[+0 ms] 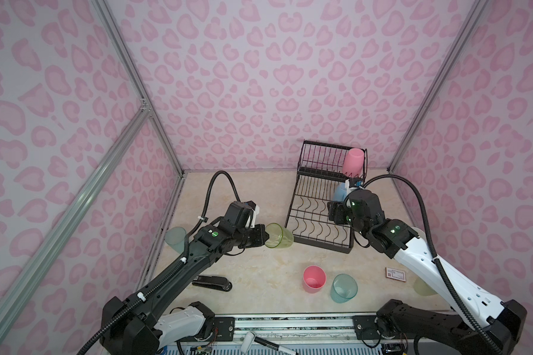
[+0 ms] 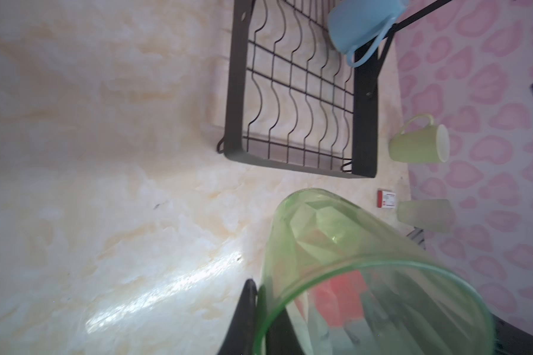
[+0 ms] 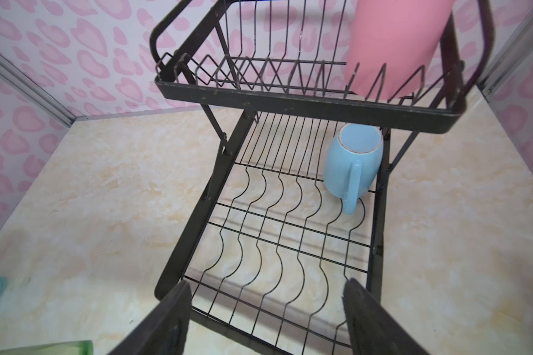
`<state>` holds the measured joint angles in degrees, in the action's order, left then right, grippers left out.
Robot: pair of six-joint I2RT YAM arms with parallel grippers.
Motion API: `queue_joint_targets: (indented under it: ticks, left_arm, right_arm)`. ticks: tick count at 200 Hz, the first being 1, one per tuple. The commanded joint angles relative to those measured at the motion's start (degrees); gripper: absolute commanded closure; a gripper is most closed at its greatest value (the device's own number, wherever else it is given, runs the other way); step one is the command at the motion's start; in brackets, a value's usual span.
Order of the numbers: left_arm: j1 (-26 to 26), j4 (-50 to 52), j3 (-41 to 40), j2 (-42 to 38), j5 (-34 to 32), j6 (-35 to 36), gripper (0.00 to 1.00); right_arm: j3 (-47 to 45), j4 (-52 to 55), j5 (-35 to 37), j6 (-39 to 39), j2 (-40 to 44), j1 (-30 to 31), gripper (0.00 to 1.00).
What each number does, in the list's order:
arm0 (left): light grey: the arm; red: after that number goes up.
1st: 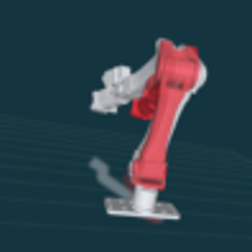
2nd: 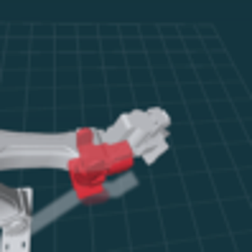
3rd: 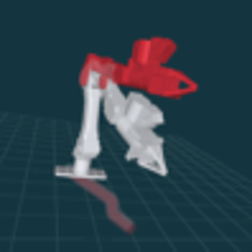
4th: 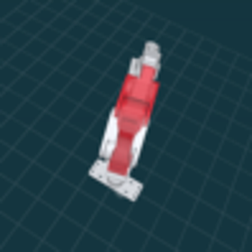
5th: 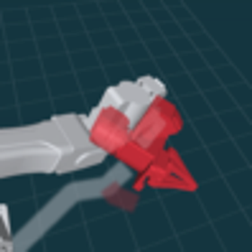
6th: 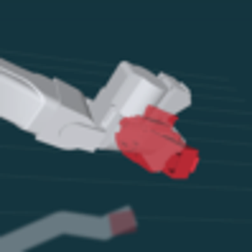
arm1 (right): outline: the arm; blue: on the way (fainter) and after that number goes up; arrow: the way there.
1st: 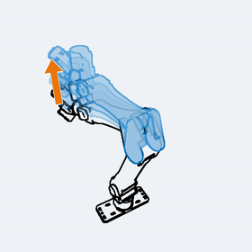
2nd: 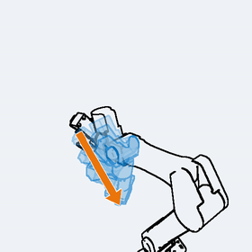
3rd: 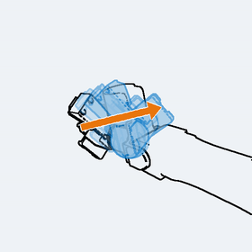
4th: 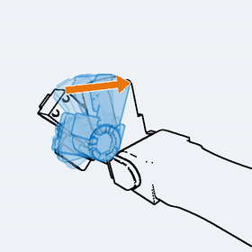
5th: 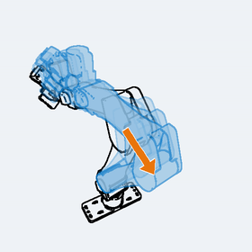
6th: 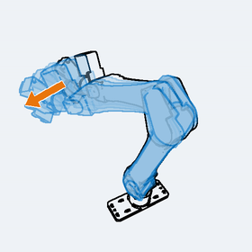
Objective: Load cups into a dish rack
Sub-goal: Place the cup upside down at the dish rack.
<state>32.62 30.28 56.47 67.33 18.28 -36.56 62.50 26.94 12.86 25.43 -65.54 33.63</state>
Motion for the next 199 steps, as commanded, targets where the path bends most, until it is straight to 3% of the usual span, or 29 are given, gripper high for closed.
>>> queue_joint_targets:
  ticks: [1, 114, 199]
  left_arm:
    - [-0.89, -11.96, 0.93, 1.07, 8.06, -2.88, 0.9]
    - [-2.65, -40.72, -0.47, 4.74, 14.45, -12.12, 0.91]
    - [-2.93, -56.89, 0.61, 10.1, 17.01, -13.52, 0.91]
  right_arm:
    - [0.79, -0.4, 1.1, 5.37, -0.63, 1.8, 0.22]
    - [-1.76, -16.57, -8.72, 42.07, 0.57, 4.31, 0.19]
    - [-0.46, -17.63, -3.77, 55.32, 3.62, 4.16, 0.24]
